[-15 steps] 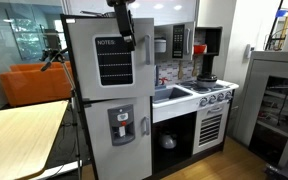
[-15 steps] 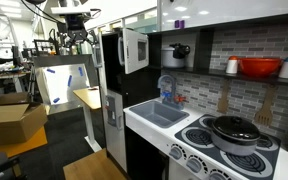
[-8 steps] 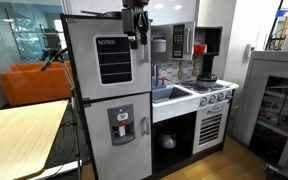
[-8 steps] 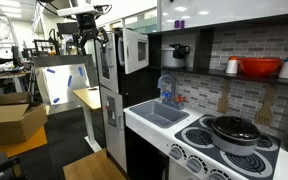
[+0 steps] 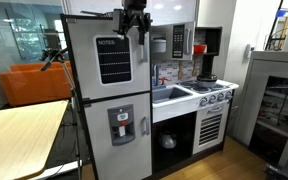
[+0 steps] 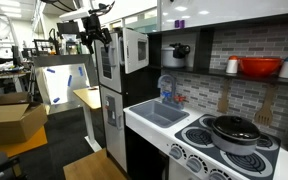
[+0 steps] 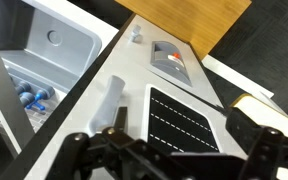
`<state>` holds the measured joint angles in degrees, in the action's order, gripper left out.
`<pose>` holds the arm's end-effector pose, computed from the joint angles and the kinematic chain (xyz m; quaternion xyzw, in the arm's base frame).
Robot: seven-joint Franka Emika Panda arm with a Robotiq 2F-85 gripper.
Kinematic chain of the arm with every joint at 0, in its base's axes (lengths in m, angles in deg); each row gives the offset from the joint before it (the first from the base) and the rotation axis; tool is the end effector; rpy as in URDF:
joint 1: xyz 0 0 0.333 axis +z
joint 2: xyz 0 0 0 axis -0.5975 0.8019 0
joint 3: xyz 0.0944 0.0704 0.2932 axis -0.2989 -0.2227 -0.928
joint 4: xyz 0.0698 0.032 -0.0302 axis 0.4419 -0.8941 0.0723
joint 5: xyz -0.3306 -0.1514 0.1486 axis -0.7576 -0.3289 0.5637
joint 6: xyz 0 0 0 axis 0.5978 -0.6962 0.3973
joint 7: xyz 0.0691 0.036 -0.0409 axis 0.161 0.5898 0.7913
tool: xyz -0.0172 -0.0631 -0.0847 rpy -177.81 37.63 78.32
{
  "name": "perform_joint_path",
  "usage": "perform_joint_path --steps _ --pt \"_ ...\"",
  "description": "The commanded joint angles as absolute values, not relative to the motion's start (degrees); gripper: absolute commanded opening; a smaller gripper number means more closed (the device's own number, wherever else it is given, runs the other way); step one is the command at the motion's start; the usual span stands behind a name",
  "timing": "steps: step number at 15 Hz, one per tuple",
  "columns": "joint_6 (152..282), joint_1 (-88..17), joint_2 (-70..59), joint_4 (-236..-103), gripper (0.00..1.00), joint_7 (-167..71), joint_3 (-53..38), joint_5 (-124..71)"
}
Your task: Close the top fridge door
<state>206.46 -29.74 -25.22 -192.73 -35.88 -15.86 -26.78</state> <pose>0.5473 0.1112 0.4967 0.9785 0.1777 0.1021 0.0222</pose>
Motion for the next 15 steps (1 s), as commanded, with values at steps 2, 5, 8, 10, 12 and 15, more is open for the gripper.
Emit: perform_joint_path --steps 2,5,8,10,12,15 --pt "211.4 -30.6 -26.1 -195.0 1.00 -39.7 -15.9 -26.3" --pt "213.5 -30.7 -26.1 -195.5 1.00 -41.4 -15.9 -26.5" --pt "213.5 -30.5 -26.6 -195.9 1.00 -41.3 -15.9 -26.4" --pt "211.0 -30.2 -28.1 -196.7 1.00 -39.6 -16.0 -25.1" --pt "208.5 -29.9 -30.7 -198.5 1.00 -37.7 -16.1 -23.7" --pt "202.8 -28.9 -35.8 -202.4 1.00 -33.1 -16.2 -21.5"
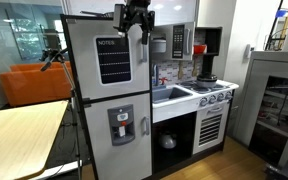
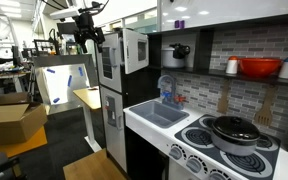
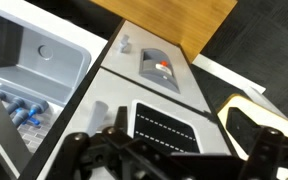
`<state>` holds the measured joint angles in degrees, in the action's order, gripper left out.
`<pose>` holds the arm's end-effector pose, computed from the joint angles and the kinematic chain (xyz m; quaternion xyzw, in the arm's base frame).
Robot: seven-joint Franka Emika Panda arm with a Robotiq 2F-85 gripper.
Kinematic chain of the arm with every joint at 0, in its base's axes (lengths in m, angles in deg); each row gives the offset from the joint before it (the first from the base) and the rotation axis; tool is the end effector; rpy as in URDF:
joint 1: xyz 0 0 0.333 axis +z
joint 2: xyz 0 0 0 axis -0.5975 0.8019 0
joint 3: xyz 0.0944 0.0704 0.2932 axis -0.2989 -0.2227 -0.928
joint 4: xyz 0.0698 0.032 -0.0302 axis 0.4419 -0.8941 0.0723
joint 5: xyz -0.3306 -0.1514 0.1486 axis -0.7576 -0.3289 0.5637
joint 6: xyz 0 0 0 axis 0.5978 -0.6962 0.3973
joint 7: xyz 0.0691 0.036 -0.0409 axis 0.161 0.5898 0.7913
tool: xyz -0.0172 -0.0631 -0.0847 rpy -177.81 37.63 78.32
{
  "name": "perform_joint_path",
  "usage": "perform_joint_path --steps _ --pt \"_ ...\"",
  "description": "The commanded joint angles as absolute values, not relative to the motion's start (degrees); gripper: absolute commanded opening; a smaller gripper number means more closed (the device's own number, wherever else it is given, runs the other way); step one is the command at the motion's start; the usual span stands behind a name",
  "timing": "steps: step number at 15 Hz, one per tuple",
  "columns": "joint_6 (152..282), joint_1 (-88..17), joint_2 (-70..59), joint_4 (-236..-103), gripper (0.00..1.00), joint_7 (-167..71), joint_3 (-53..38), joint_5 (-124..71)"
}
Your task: Close the top fridge door
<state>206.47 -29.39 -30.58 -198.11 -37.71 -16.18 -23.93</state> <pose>0.5158 0.1140 0.5008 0.9825 0.1563 0.1013 0.0023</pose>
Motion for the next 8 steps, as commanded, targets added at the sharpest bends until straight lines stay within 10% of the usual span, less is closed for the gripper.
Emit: perform_joint_path --steps 1,8 --pt "200.7 -28.6 -37.7 -203.7 1.00 -32.1 -16.2 -21.4" --pt "189.4 -29.6 -49.1 -210.3 1.00 -30.3 -13.3 -22.9"
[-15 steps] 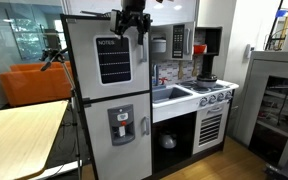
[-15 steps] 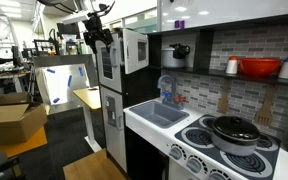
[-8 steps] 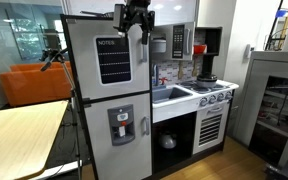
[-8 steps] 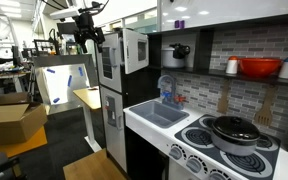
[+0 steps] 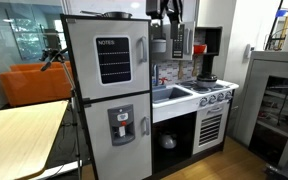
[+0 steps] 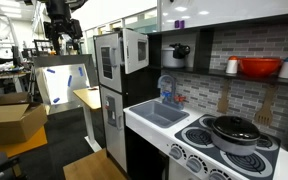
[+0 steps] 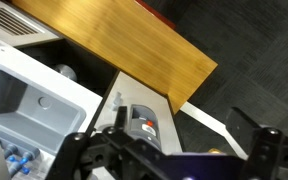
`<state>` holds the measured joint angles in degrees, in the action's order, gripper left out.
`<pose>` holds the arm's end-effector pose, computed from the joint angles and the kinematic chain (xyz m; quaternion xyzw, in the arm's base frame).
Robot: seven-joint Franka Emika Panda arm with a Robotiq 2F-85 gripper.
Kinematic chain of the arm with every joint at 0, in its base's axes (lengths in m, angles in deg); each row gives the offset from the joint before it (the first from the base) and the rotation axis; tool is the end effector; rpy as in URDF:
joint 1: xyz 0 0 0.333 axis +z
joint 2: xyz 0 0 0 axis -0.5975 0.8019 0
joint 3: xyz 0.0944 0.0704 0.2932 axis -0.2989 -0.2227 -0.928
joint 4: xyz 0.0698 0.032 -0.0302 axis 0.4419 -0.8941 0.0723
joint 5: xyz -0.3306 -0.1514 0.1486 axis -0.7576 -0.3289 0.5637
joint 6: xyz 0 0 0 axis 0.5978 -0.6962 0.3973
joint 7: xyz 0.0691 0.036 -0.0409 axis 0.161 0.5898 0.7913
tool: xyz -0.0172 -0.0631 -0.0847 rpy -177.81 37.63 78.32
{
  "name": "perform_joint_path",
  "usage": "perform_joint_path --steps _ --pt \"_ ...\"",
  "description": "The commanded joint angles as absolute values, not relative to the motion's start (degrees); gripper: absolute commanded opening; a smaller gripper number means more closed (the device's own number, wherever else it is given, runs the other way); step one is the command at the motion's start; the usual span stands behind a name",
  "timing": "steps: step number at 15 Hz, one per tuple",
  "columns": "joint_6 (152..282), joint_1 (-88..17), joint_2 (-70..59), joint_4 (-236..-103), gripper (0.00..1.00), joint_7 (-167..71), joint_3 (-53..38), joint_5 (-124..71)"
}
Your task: Close the top fridge door
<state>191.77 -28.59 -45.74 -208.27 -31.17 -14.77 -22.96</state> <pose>0.4210 0.0904 0.5153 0.9791 0.2025 0.0165 0.0064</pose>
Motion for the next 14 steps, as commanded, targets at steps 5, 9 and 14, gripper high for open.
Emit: perform_joint_path --steps 5,9,14 --pt "187.4 -34.0 -54.6 -214.3 1.00 -31.3 -7.6 -23.2" --pt "189.3 -38.0 -56.5 -217.3 1.00 -33.4 -4.4 -23.0" --pt "187.5 -37.3 -55.5 -215.8 1.00 -31.5 -4.8 -23.2"
